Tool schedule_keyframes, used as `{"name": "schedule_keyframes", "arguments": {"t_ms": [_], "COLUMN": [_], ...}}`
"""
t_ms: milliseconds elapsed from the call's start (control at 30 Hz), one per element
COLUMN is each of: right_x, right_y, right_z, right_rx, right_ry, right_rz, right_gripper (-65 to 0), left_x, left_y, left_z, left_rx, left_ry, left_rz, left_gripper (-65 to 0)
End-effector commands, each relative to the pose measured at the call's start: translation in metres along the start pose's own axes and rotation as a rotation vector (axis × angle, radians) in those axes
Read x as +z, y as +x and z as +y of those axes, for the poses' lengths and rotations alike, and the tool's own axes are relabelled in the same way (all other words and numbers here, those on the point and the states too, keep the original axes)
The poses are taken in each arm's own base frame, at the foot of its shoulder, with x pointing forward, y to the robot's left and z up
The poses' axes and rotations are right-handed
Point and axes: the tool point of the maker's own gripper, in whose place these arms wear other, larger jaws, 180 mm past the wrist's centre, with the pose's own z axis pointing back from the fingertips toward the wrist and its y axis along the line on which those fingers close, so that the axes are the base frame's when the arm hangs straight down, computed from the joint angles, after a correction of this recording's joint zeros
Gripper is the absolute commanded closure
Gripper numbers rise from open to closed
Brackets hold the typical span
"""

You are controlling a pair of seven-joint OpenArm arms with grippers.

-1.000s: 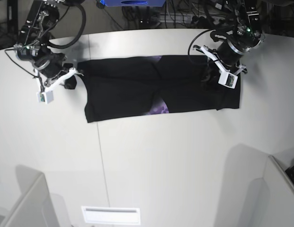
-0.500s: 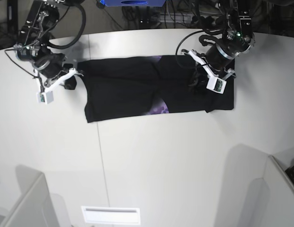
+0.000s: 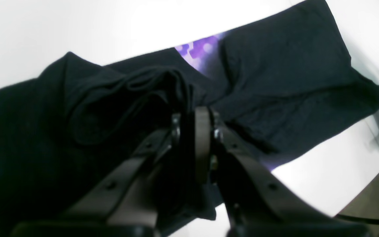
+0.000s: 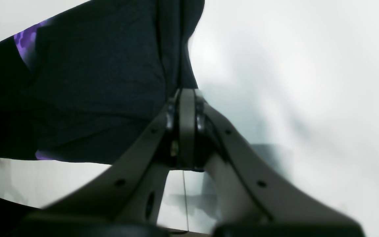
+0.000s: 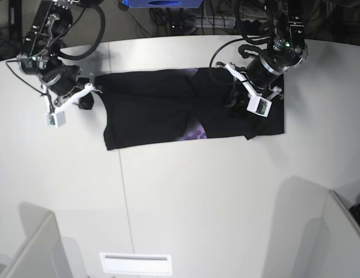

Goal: Fold the T-shirt properly
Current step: 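Press the folded end flat with the left gripper, then withdraw it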

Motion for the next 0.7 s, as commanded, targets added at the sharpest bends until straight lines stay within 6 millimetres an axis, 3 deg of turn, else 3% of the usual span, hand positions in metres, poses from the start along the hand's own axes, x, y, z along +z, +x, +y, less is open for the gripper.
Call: {"name": "schedule_keyframes", "arguments": {"t_ms": [0, 667], "right_x": [0.0032, 0.0029], "right_y": [0.0124, 0.0122], "right_z": [0.0014, 0.0024], "right_rx": [0.017, 0.019], "right_ry": [0.006, 0.009], "right_rz": [-0.043, -0.042], "right_gripper": [0.0, 0.0], "left_x": [0.0024, 0.0029], "left_y": [0.0083, 0.0055], "left_z": [-0.0032, -0.0026], "left_rx": [0.004, 0.006], "left_ry": [-0.012, -0.012], "left_rz": [-0.037, -0.03], "left_gripper": [0.0, 0.0]}}
